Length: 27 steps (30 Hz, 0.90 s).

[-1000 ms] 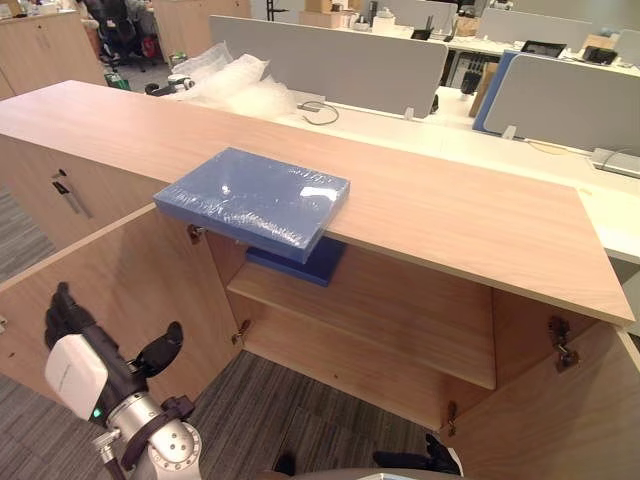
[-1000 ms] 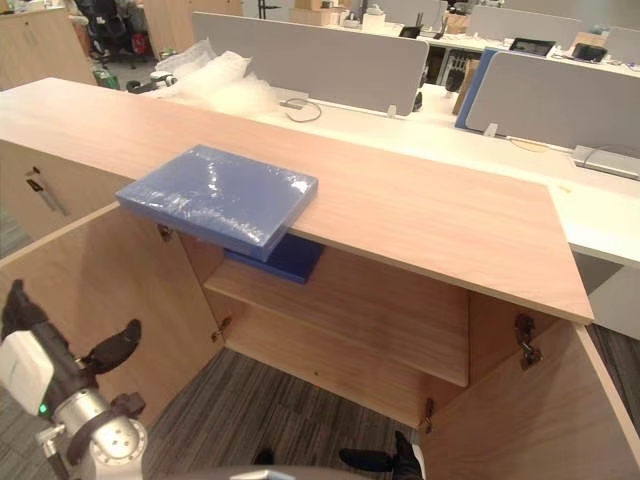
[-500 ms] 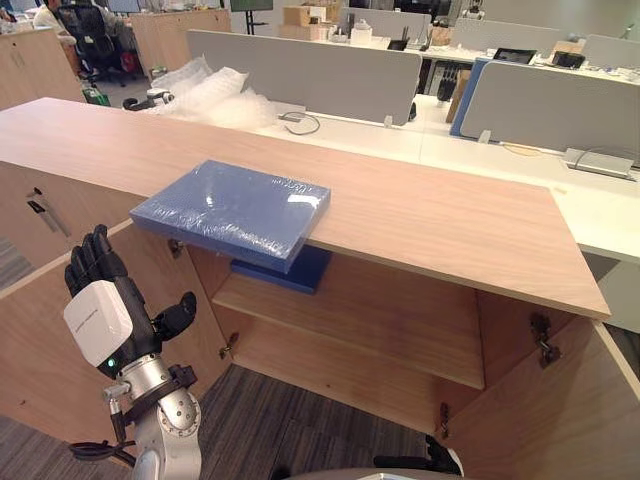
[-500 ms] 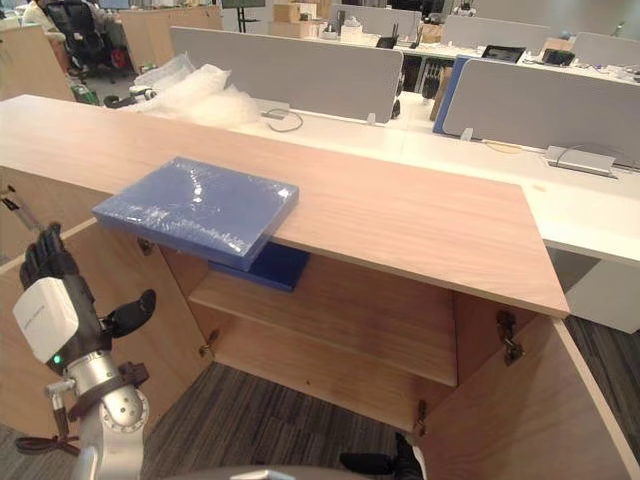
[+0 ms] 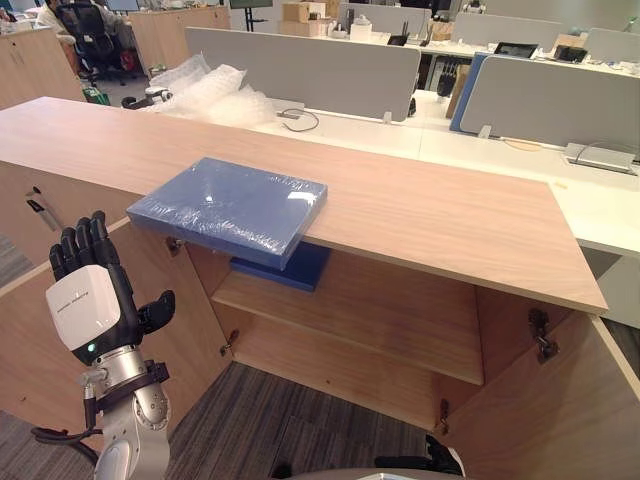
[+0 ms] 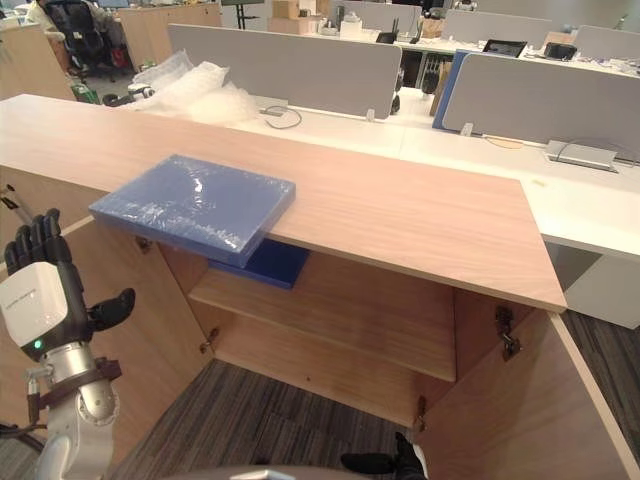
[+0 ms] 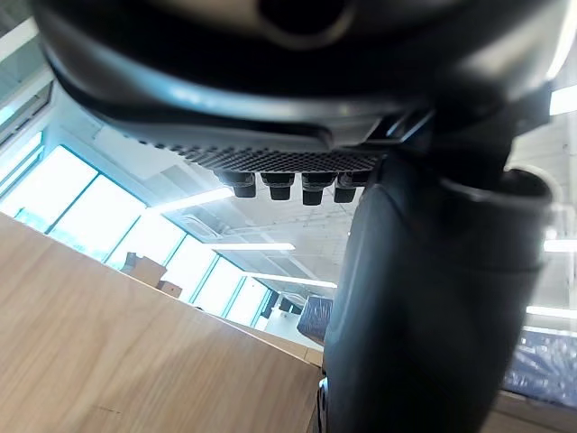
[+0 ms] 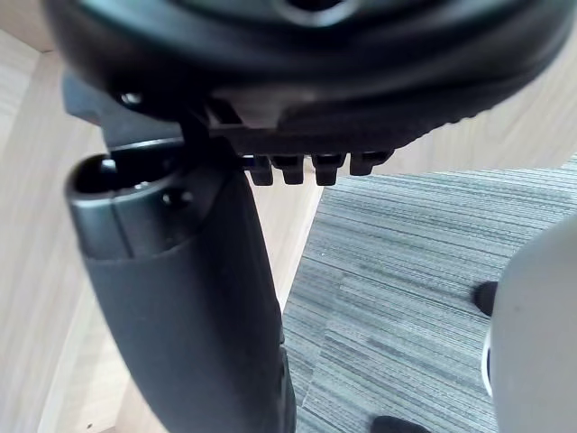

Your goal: Walk over to the cabinet, pick up the folder, carry it to the office cabinet, place the folder inside the office cabinet, then close the office cabinet door

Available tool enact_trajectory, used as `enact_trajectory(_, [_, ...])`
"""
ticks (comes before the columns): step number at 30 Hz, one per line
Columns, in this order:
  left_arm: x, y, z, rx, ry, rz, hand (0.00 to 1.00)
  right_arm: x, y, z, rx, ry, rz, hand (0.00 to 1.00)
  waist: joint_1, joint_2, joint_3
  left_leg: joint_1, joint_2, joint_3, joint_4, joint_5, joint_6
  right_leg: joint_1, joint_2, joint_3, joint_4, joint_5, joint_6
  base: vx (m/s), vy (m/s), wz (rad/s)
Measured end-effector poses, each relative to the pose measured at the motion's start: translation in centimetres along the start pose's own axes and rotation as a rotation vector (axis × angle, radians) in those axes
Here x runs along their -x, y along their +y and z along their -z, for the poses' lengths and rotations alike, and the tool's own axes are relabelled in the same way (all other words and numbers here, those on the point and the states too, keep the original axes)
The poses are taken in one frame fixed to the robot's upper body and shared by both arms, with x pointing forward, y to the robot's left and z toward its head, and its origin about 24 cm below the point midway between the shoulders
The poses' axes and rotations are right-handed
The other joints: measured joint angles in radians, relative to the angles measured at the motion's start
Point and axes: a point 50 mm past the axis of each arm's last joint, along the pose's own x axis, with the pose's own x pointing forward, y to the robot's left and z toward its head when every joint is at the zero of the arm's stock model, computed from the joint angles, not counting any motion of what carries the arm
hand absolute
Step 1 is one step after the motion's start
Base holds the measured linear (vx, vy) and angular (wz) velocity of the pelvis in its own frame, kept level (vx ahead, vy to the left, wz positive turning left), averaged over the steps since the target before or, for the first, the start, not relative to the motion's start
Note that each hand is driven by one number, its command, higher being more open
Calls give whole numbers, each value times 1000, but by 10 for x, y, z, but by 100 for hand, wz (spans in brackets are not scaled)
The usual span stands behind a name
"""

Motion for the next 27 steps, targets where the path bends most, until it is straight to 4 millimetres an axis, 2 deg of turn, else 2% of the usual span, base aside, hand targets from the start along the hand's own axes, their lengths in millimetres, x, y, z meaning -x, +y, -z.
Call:
enact_trajectory(6, [-17, -2, -3, -50, -105, 40, 100, -1, 3, -3, 1, -1, -12, 100, -3, -9, 12, 7, 2, 5, 0, -7, -1, 2, 0, 11, 2, 4, 5, 20, 1, -2])
enact_trajectory(12, [-31, 4, -13, -50, -187, 6, 100, -2, 0, -6, 5, -15, -6, 100, -7, 15, 27, 13, 14, 10, -1, -16, -3, 2, 8, 21, 5, 9, -2, -51, -5, -5])
enact_trajectory(22, [-36, 3, -23, -87, -285, 14, 100, -2, -1, -6, 2, -15, -1, 100, -13, 13, 26, 10, 12, 10, -1, -18, -4, 2, 7, 22, -1, 9, -3, -12, 0, 0])
enact_trajectory(27, [-45, 4, -28, -79, -298, -12, 100, -2, -1, -6, 2, -15, 0, 100, -15, 10, 24, 11, 11, 12, -1, -18, -5, 2, 7, 24, -1, 10, -2, -1, 0, -1])
